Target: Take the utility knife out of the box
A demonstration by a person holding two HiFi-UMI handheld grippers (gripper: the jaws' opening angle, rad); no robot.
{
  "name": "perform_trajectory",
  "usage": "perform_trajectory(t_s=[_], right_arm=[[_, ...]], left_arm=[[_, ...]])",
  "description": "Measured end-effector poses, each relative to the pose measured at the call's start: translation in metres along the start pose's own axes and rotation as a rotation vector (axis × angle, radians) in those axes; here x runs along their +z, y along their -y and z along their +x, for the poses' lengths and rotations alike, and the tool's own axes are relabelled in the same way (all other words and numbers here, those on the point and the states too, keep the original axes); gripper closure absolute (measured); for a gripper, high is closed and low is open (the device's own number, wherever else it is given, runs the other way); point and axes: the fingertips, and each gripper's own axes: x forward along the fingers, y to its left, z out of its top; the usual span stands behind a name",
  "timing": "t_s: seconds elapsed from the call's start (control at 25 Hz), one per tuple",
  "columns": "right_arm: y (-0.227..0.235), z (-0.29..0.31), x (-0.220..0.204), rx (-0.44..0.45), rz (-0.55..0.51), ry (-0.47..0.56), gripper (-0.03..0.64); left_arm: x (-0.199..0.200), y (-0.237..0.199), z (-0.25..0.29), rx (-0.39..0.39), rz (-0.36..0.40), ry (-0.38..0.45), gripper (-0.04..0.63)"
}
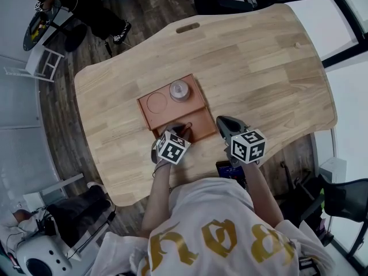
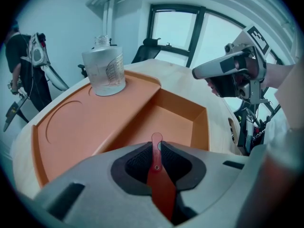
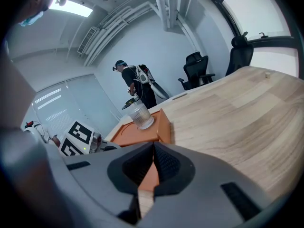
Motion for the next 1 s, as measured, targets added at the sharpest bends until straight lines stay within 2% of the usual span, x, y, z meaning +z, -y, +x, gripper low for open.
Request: perform_trajectory(t_s=[0.72, 0.8, 0.92, 1.0], right_arm=[[-0.043, -0.014, 0.007, 0.045, -0.055, 0.028, 0.604], [-0.048, -0.015, 0.011, 0.05, -0.064, 0.037, 0.604], [-0.057, -0.018, 0.018, 0.065, -0.07, 0.056, 0.604], [-0.063, -0.02, 0.021, 0.075, -0.071, 0.067, 0.604]], left_arm=[[0.024, 0.005, -0.056, 0.008, -0.116, 0.195, 0.538], [0.024, 0.006, -0.062, 0.018, -0.117, 0.209, 0.538], [0.027, 0.006, -0.069, 0.048, -0.076, 0.234, 0.54], [0.029, 0.007, -0.076, 0.05, -0.086, 0.253, 0.54]])
